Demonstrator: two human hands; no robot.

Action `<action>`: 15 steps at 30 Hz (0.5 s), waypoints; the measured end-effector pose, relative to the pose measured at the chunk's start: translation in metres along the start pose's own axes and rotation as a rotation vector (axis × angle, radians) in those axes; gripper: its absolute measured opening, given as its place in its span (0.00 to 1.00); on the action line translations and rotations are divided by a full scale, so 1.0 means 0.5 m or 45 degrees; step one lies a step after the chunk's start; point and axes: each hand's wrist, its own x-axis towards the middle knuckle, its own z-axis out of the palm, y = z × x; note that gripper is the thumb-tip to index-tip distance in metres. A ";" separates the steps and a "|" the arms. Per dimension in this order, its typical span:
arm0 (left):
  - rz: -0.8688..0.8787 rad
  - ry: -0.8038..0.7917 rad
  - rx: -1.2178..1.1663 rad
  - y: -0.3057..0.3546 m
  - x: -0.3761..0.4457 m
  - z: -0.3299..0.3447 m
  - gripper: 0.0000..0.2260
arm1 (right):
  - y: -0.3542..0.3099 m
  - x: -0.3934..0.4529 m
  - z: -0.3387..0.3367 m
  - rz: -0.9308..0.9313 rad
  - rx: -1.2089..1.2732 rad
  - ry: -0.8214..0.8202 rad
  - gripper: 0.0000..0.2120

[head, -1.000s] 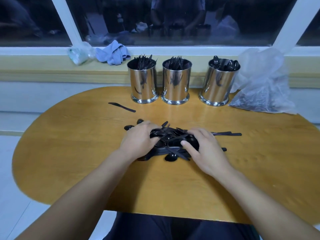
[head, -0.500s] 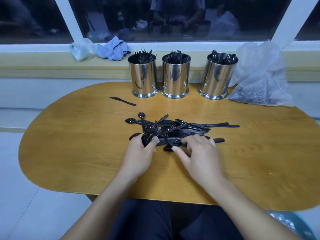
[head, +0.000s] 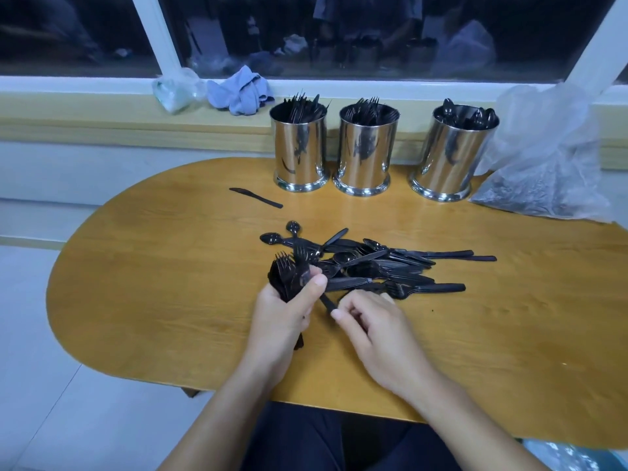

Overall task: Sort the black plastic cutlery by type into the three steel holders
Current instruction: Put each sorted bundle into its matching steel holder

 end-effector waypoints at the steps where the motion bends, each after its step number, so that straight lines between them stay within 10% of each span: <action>1: -0.006 -0.013 -0.008 -0.001 -0.001 -0.002 0.09 | 0.000 0.001 0.003 -0.043 -0.008 -0.056 0.10; 15: -0.066 0.304 -0.733 -0.003 -0.002 -0.030 0.07 | 0.042 0.043 -0.001 -0.078 -0.484 0.178 0.18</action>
